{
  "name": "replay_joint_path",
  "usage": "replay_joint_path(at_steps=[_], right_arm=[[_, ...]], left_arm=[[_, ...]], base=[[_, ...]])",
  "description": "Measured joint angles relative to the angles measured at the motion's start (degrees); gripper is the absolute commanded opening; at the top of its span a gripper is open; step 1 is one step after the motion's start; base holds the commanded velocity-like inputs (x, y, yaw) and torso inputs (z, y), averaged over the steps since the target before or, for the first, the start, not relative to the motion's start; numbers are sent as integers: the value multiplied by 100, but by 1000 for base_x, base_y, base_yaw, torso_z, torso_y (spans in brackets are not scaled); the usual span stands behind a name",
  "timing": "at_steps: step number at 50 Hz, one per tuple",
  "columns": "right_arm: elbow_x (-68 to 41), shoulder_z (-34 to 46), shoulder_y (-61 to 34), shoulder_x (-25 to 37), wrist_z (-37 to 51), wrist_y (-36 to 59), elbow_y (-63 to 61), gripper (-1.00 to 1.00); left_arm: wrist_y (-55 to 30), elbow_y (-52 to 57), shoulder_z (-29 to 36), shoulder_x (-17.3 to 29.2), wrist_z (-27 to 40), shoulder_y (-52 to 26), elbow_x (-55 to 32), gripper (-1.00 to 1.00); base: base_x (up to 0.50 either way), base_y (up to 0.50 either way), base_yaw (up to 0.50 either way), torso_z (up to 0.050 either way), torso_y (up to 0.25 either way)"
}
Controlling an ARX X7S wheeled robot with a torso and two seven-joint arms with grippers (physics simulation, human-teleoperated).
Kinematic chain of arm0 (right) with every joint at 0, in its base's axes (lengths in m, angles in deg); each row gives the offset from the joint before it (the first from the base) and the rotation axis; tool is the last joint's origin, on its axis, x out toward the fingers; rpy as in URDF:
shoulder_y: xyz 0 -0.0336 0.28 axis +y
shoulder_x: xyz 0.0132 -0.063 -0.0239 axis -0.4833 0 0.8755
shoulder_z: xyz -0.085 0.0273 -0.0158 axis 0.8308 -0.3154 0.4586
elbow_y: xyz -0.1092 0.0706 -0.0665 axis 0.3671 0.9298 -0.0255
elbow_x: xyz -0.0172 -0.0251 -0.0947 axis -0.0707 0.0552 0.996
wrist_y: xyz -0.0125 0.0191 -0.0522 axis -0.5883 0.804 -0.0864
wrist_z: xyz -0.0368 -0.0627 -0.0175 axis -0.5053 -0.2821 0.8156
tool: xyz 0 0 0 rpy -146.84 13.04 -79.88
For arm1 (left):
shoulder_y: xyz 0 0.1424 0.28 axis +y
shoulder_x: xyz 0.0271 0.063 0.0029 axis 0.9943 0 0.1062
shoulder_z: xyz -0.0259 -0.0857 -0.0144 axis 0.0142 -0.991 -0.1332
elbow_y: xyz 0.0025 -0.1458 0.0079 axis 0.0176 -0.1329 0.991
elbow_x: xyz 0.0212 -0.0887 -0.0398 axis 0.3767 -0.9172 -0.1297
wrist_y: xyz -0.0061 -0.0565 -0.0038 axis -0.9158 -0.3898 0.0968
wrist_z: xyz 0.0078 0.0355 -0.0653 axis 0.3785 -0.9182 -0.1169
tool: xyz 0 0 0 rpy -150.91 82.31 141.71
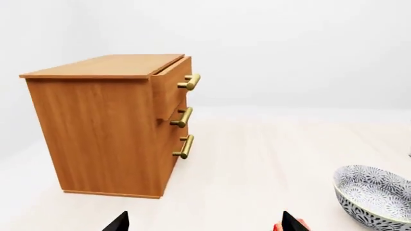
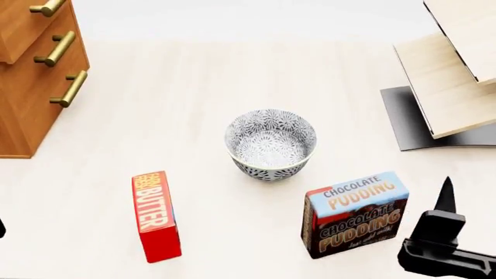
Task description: Close the top drawer of the cabinet and put the bowl on top of it.
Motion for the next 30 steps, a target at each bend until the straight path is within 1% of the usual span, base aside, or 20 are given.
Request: replay_joint_path(at_steps=[6, 13, 19, 30], right_arm=[[-359, -378, 12, 176, 100, 276, -215, 100], [-658, -653, 51, 287, 203, 445, -354, 100], [-643, -656, 97, 332, 173, 428, -378, 100], [-546, -584, 221, 361, 49, 286, -381, 100]], left_arm=[[-434, 245, -367, 155, 108, -149, -416, 100], [-673, 360, -653, 325, 400, -215, -998, 100], [-627, 346, -641, 438, 573, -171, -1231, 100], [-437, 317, -501, 586, 720, -40, -1404, 100]], base=[[0, 0, 0, 0, 0], [0, 0, 0, 0, 0], [0, 0, 0, 0, 0], [1, 0, 0, 0, 0]])
